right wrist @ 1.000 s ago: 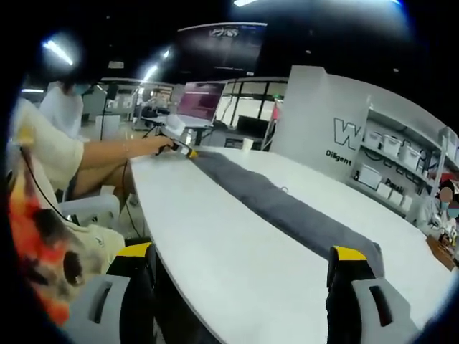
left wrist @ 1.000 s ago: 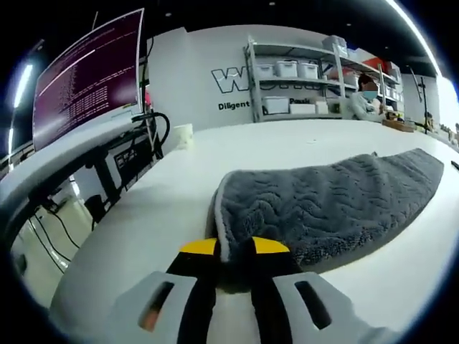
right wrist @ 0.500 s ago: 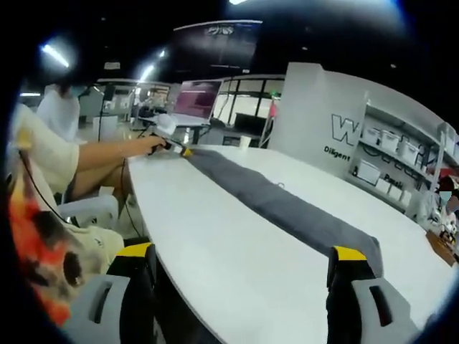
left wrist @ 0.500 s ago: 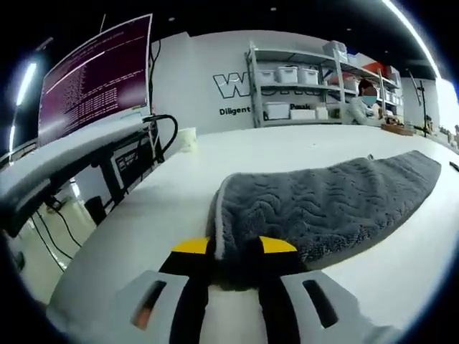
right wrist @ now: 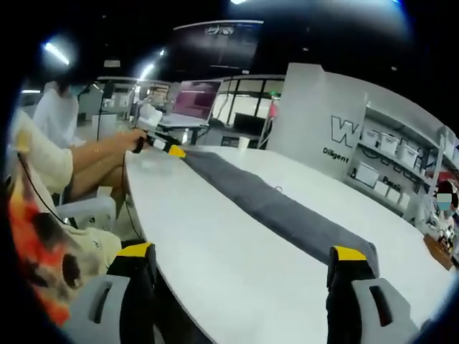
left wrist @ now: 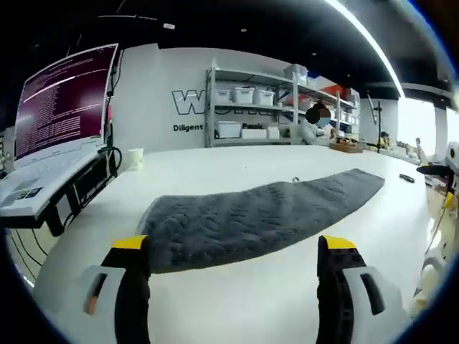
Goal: Open the folded towel by lifting each exposed corner and separating the folded layers until the towel lies flat within the target outline without major curled edges
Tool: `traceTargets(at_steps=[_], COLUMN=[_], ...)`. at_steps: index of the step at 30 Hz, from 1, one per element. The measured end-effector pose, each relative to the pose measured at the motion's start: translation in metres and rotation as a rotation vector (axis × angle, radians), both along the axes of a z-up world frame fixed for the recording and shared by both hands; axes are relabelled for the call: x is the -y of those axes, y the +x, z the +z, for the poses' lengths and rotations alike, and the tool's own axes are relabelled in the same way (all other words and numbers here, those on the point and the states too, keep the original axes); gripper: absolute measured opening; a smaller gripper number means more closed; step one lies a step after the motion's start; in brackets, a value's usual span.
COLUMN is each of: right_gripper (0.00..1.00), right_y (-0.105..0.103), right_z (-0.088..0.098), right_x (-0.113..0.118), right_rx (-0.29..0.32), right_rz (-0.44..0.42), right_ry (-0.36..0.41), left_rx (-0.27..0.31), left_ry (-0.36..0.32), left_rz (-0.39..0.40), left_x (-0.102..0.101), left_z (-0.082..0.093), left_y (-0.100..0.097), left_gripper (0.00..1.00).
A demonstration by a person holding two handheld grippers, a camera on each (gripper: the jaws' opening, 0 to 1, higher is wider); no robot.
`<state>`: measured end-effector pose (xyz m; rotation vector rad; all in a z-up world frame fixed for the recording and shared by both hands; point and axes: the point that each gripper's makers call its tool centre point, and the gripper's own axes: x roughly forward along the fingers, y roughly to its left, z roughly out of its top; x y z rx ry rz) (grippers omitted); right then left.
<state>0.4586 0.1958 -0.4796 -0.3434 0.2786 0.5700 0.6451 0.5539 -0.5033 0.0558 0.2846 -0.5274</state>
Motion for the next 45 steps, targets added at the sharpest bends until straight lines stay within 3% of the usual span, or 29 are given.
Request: traceTargets(at_steps=[1, 7, 12, 16, 20, 23, 24, 28, 29, 32, 36, 39, 45], right_gripper=[0.99, 0.99, 0.99, 0.99, 0.99, 0.99, 0.99, 0.99, 0.99, 0.9, 0.7, 0.66, 0.54], right_y=[0.0, 0.005, 0.018, 0.033, 0.069, 0.089, 0.104, 0.124, 0.147, 0.175, 0.201, 0.221, 0.241], right_z=[0.0, -0.002, -0.001, 0.004, 0.011, 0.014, 0.017, 0.019, 0.019, 0.01, 0.002, -0.001, -0.02], right_x=[0.0, 0.0, 0.011, 0.023, 0.054, 0.068, 0.075, 0.088, 0.102, 0.126, 0.148, 0.165, 0.191], right_rx=[-0.001, -0.007, -0.019, -0.008, 0.005, 0.004, 0.022, 0.027, 0.045, 0.032, 0.015, 0.02, -0.021], right_rz=[0.001, 0.004, -0.021, -0.062, -0.145, -0.185, -0.194, -0.234, -0.255, -0.305, -0.373, -0.426, -0.519], right_ry=[-0.003, -0.003, 0.023, 0.017, -0.023, -0.024, -0.008, 0.035, 0.053, 0.067, 0.104, 0.138, 0.091], left_rx=[0.008, 0.036, 0.039, 0.05, 0.069, 0.073, 0.069, 0.06, 0.057, 0.057, 0.054, 0.056, 0.072], left_ry=[-0.011, -0.033, -0.01, 0.011, -0.015, 0.004, 0.009, 0.015, 0.013, 0.028, 0.032, 0.031, 0.024], left_rz=[-0.044, -0.073, -0.167, -0.184, -0.202, -0.213, -0.215, -0.221, -0.226, -0.225, -0.224, -0.223, -0.203], left_x=[0.012, 0.026, 0.045, 0.051, 0.057, 0.057, 0.056, 0.055, 0.054, 0.051, 0.048, 0.046, 0.041], left_z=[0.004, 0.019, 0.03, 0.036, 0.045, 0.044, 0.042, 0.039, 0.037, 0.035, 0.033, 0.033, 0.038], left_y=[-0.014, -0.039, -0.07, -0.082, -0.092, -0.093, -0.094, -0.098, -0.101, -0.103, -0.105, -0.105, -0.105], left_gripper=[0.99, 1.0, 1.0, 1.0, 1.0, 1.0, 1.0, 1.0, 1.0, 1.0, 1.0, 1.0, 1.0])
